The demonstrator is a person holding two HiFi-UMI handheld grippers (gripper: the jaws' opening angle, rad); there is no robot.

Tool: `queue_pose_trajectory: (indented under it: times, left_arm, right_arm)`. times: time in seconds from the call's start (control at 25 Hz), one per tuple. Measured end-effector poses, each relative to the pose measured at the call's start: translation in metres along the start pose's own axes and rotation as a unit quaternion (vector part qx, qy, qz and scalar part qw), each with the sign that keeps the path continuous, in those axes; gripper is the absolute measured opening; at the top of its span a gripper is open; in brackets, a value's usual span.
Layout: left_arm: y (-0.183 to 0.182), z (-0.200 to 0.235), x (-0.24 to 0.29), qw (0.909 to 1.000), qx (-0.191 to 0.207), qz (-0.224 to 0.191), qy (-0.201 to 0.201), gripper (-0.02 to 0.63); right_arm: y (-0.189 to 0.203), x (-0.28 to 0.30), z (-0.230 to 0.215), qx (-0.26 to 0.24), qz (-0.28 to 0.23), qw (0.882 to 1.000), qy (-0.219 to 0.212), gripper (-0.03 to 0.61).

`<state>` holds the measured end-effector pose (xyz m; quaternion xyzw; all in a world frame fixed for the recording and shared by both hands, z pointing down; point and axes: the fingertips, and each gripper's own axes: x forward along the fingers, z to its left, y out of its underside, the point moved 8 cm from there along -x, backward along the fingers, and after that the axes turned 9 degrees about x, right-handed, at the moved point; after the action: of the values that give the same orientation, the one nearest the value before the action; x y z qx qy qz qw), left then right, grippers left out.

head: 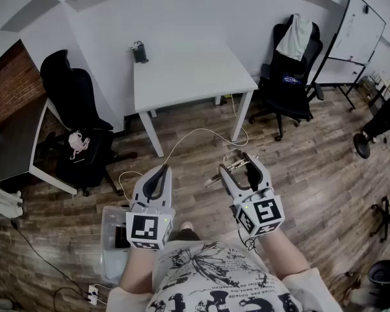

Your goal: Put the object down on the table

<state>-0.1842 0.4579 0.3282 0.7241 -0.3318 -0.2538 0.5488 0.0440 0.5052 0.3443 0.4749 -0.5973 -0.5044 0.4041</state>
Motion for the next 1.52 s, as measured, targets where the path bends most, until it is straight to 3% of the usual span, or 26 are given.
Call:
queue_pose_trajectory:
  times: [0.12, 0.48, 0.88, 1.2, 1.52]
  left_arm:
    - [0.002, -0.005, -0.005, 0.9998, 0.018, 0.009, 0.003, 0.011]
    - [0.004, -0.009, -0.001, 0.9999, 0.016, -0.001, 0.003, 0.011]
    - [0.017, -0.011, 0.025, 0.9998, -0.012, 0.013, 0.000, 0.012]
    - [0.044, 0.045, 0.094, 0.9996, -0.020, 0.021, -0.003, 0.012]
    - [0.061, 0.142, 0.206, 0.9993, -0.027, 0.024, 0.010, 0.012]
  right_arm:
    - [0.003, -0.003, 0.002, 0.004, 0.002, 1.000, 0.002, 0.279]
    - [0.008, -0.005, -0.002, 0.013, 0.007, 1.000, 0.000, 0.279]
    - [0.017, 0.009, -0.028, 0.023, 0.024, 0.999, 0.008, 0.279]
    - [0.023, 0.096, -0.052, 0.027, 0.040, 0.999, 0.022, 0.279]
    - [0.015, 0.236, -0.083, 0.025, 0.044, 0.998, 0.042, 0.279]
